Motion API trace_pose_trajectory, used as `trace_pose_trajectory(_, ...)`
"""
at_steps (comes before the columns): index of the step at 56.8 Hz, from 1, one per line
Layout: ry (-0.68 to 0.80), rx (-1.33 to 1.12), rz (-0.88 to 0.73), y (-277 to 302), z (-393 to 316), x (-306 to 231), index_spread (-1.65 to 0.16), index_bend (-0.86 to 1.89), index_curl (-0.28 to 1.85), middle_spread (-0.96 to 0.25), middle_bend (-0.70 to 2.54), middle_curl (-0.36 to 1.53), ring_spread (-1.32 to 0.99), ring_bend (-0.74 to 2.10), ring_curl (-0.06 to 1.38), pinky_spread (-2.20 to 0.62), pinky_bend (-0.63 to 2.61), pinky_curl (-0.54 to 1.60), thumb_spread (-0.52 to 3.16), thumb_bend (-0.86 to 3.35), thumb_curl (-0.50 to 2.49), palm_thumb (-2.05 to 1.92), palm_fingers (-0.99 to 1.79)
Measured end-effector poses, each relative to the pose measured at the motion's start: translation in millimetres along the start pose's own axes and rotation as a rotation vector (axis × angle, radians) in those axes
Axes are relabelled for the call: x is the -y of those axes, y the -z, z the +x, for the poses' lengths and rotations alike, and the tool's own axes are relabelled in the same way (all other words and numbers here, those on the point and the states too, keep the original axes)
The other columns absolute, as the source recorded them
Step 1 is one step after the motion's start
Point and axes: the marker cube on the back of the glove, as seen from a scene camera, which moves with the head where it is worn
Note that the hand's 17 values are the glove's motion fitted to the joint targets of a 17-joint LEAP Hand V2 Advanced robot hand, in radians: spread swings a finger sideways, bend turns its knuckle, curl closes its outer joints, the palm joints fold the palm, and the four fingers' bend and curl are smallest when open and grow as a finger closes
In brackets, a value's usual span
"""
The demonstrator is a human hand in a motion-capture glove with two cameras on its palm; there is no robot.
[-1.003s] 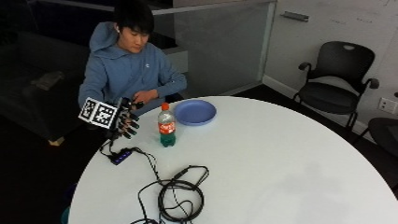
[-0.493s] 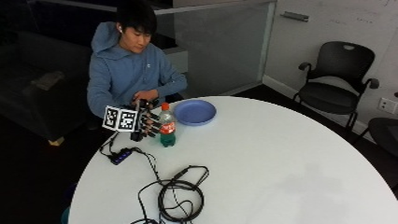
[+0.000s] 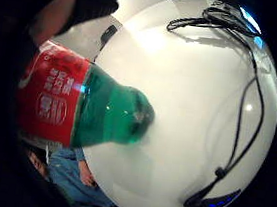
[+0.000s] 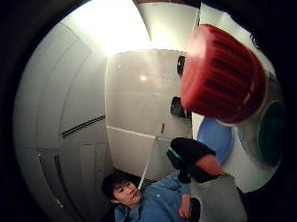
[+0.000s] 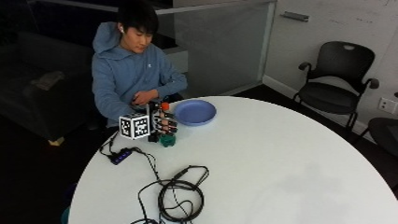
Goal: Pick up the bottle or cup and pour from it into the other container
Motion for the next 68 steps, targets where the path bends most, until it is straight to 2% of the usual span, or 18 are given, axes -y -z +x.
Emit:
trace_pose_trajectory(9, 0.018, 0.012, 0.082, -6, 4, 6, -0.36, 0.22, 0.24, 0.01, 0.20, 0.33, 0.06, 0.52, 0.29, 0.21, 0.72, 0.28, 0.84, -0.02, 0.36, 0.65, 0.47)
trace_pose_trajectory(15, 0.022, 0.018, 0.094, -10, 7, 9, -0.27, 0.31, 0.31, -0.01, 0.19, 0.34, -0.01, 0.50, 0.30, 0.15, 0.65, 0.27, 0.80, 0.03, 0.40, 0.83, 0.80)
trace_pose_trajectory(26, 0.030, 0.041, 0.178, -14, 7, 11, -0.16, 0.23, 0.37, -0.03, 0.29, 0.40, -0.08, 0.48, 0.34, 0.04, 0.47, 0.25, 0.58, 0.02, 0.51, 1.01, 1.11)
trace_pose_trajectory(46, 0.027, 0.029, 0.233, -23, 3, 9, -0.11, 0.23, 0.45, -0.05, 0.27, 0.45, -0.12, 0.43, 0.39, -0.06, 0.45, 0.29, 0.27, -0.04, 0.62, 1.04, 1.22)
trace_pose_trajectory(57, 0.066, -0.071, 0.154, -38, -21, 9, -0.11, 0.24, 0.48, -0.04, 0.28, 0.47, -0.13, 0.43, 0.42, -0.08, 0.45, 0.31, 0.22, -0.03, 0.66, 1.04, 1.22)
trace_pose_trajectory(68, 0.144, -0.329, 0.006, -53, -56, 11, -0.11, 0.23, 0.50, -0.04, 0.28, 0.49, -0.13, 0.42, 0.43, -0.09, 0.45, 0.32, 0.19, -0.04, 0.68, 1.03, 1.23)
